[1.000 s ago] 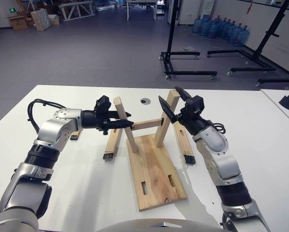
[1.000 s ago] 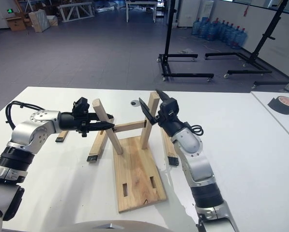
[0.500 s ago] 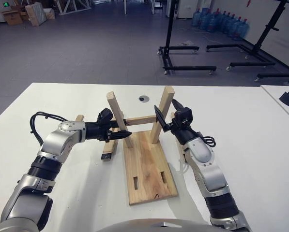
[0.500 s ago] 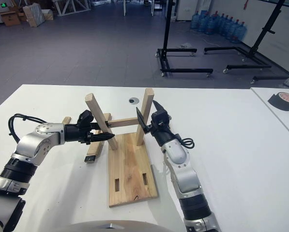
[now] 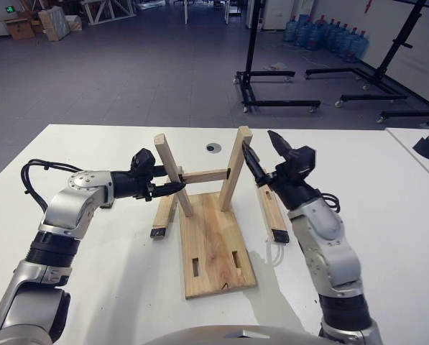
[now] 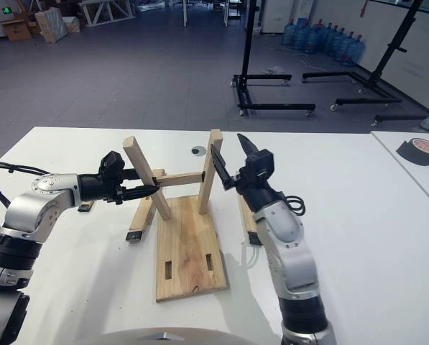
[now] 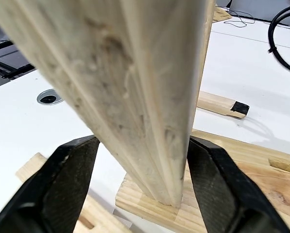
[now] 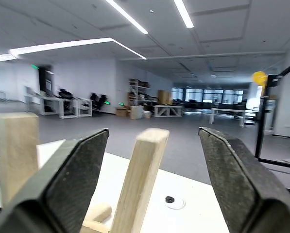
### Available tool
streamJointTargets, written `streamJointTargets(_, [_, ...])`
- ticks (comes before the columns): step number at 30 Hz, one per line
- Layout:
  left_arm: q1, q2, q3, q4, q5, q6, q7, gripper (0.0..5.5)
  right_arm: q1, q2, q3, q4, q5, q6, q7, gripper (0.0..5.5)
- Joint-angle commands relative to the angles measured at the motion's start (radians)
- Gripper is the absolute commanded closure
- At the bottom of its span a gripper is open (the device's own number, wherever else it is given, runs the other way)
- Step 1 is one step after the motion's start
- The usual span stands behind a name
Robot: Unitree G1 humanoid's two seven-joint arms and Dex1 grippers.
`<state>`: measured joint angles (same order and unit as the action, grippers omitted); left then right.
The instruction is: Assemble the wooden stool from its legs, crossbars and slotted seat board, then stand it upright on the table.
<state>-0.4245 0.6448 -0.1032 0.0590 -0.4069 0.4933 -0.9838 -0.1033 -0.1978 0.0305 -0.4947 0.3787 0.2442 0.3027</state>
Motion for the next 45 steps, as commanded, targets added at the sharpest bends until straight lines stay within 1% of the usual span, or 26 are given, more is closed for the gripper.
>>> streamJointTargets(1, [-0.02,-0.049,0.029,0.09,0.037,-0.068,0.051,2.38,0.001,-0.106,-0.079,-0.074,0.369,0.242,0.151,2.1])
streamJointTargets(3, [-0.066,-0.078,0.023,0.173,0.062,-0.113,0.058,2.38,0.019,-0.166,-0.059,-0.055,0.441,0.326,0.233,2.1])
streamJointTargets(5, [-0.106,-0.105,0.014,0.251,0.084,-0.164,0.046,2.38,0.027,-0.207,-0.012,-0.017,0.421,0.354,0.294,2.1])
streamJointTargets(9, [-0.16,-0.148,0.012,0.386,0.121,-0.242,0.028,2.38,-0.014,-0.213,0.071,0.098,0.349,0.337,0.37,2.1])
streamJointTargets(11, [-0.166,-0.165,0.008,0.415,0.138,-0.268,0.026,2.38,-0.025,-0.21,0.09,0.142,0.312,0.313,0.393,2.1])
streamJointTargets(12, [-0.156,-0.171,0.011,0.396,0.133,-0.268,0.022,2.38,-0.033,-0.206,0.1,0.17,0.291,0.301,0.401,2.1])
streamJointTargets(14, [-0.129,-0.176,0.018,0.33,0.123,-0.252,0.024,2.38,-0.044,-0.231,0.159,0.219,0.191,0.271,0.415,2.1])
streamJointTargets(19, [-0.051,-0.136,0.079,0.154,0.075,-0.184,0.032,2.38,-0.071,-0.254,0.221,0.294,0.087,0.254,0.46,2.1])
streamJointTargets(24, [0.012,-0.106,0.121,0.065,0.045,-0.129,0.041,2.38,-0.118,-0.209,0.206,0.406,0.012,0.206,0.428,2.1])
streamJointTargets(30, [0.06,-0.09,0.168,0.067,0.05,-0.134,0.087,2.38,-0.193,-0.141,0.179,0.547,-0.051,0.133,0.384,2.1])
streamJointTargets(33, [0.091,-0.09,0.192,0.061,0.051,-0.135,0.117,2.38,-0.171,-0.143,0.169,0.5,-0.022,0.163,0.41,2.1])
streamJointTargets(37, [0.175,-0.082,0.256,0.028,0.044,-0.131,0.175,2.38,-0.111,-0.163,0.163,0.396,-0.005,0.205,0.416,2.1])
streamJointTargets(40, [0.235,-0.074,0.315,0.025,0.031,-0.126,0.204,2.38,-0.059,-0.175,0.193,0.295,0.053,0.273,0.47,2.1])
streamJointTargets(42, [0.267,-0.07,0.302,-0.025,-0.023,-0.086,0.143,2.38,-0.064,-0.185,0.233,0.281,0.06,0.304,0.512,2.1])
streamJointTargets(44, [0.305,-0.052,0.227,-0.112,-0.07,-0.054,0.027,2.38,-0.066,-0.197,0.246,0.274,0.058,0.317,0.533,2.1])
streamJointTargets(45, [0.307,-0.054,0.2,-0.134,-0.084,-0.036,0.0,2.38,-0.066,-0.201,0.245,0.275,0.057,0.318,0.537,2.1])
